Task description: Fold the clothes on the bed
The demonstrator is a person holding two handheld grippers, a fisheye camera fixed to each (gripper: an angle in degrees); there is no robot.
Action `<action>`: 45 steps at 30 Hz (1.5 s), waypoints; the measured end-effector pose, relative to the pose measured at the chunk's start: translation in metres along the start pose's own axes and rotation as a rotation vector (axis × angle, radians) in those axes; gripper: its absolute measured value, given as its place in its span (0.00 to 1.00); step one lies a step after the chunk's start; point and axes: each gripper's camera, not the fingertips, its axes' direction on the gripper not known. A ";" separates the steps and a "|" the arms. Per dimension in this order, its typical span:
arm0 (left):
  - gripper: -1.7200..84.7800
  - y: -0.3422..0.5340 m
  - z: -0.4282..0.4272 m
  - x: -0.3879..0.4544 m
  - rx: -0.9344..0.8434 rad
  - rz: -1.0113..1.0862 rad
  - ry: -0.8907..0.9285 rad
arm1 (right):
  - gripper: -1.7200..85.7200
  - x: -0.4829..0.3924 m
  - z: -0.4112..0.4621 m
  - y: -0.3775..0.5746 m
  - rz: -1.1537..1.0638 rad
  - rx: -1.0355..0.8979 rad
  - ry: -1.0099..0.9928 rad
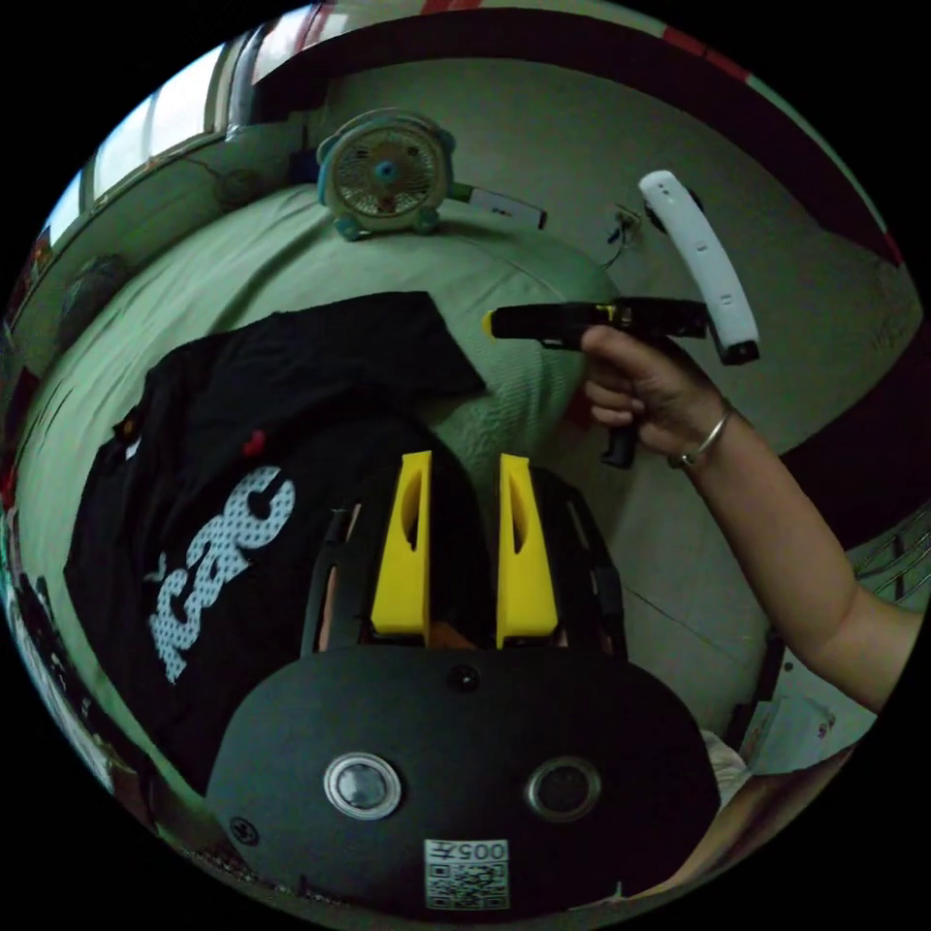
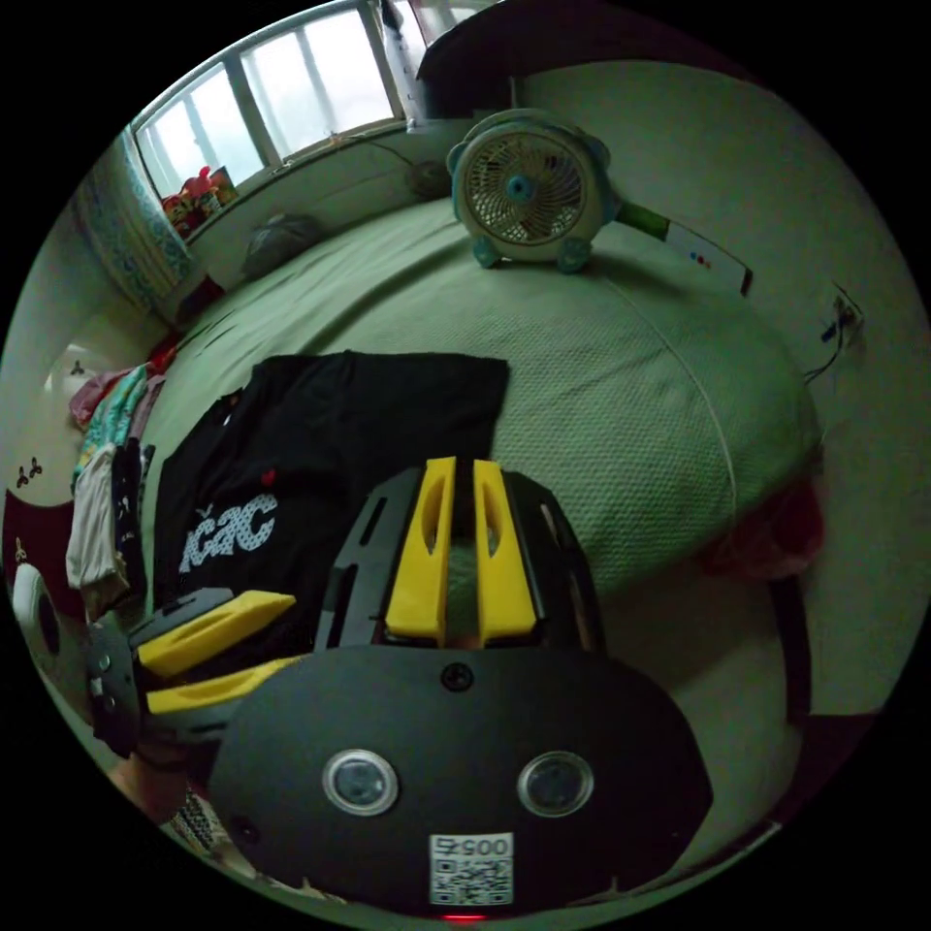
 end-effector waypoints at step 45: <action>0.04 0.023 -0.022 -0.073 0.177 -0.253 0.034 | 0.01 -0.036 -0.050 -0.150 -0.119 0.020 -0.032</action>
